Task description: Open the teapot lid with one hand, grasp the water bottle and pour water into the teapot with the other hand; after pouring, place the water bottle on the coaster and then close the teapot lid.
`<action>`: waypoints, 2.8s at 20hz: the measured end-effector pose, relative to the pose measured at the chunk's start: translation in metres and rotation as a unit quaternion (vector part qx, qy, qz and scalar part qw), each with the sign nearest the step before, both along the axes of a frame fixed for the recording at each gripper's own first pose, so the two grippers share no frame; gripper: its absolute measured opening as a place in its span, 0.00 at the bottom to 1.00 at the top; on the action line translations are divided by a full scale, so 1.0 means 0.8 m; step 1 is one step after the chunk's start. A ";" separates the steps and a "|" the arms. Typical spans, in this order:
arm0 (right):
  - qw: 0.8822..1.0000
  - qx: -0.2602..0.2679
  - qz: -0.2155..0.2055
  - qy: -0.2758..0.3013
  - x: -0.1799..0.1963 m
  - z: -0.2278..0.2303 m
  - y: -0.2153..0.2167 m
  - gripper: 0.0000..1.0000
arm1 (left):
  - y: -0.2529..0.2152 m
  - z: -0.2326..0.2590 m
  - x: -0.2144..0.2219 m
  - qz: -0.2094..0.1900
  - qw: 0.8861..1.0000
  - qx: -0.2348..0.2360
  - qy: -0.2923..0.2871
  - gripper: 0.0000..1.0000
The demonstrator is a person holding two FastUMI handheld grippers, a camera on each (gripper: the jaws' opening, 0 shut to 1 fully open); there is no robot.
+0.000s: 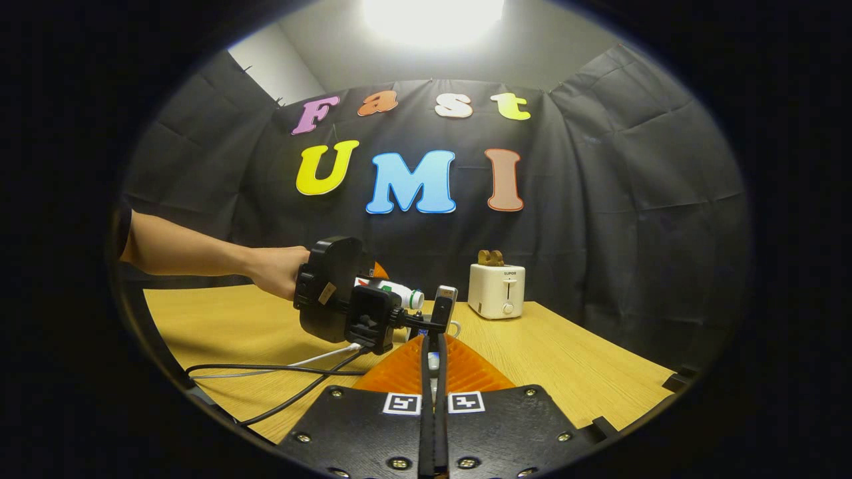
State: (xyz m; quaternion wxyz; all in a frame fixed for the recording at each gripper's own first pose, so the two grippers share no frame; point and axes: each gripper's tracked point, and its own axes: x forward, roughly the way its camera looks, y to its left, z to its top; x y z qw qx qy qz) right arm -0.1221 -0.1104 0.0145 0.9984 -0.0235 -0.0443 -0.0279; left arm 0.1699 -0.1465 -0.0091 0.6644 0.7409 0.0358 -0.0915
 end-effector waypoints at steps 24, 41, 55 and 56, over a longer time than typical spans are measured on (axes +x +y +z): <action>1.000 -0.001 -0.001 0.000 0.000 0.000 -0.001 0.00 | 0.002 0.012 0.007 -0.009 0.998 0.063 -0.012 0.77; 1.000 -0.003 0.006 -0.001 0.000 0.000 0.002 0.00 | -0.001 0.020 0.006 -0.016 0.995 0.098 -0.014 0.78; 1.000 -0.003 0.004 -0.004 -0.002 0.003 0.000 0.00 | -0.007 0.029 0.005 -0.027 0.989 0.142 -0.025 0.78; 1.000 -0.003 0.004 -0.004 -0.001 0.003 0.000 0.00 | -0.008 0.030 0.005 -0.028 0.988 0.147 -0.026 0.74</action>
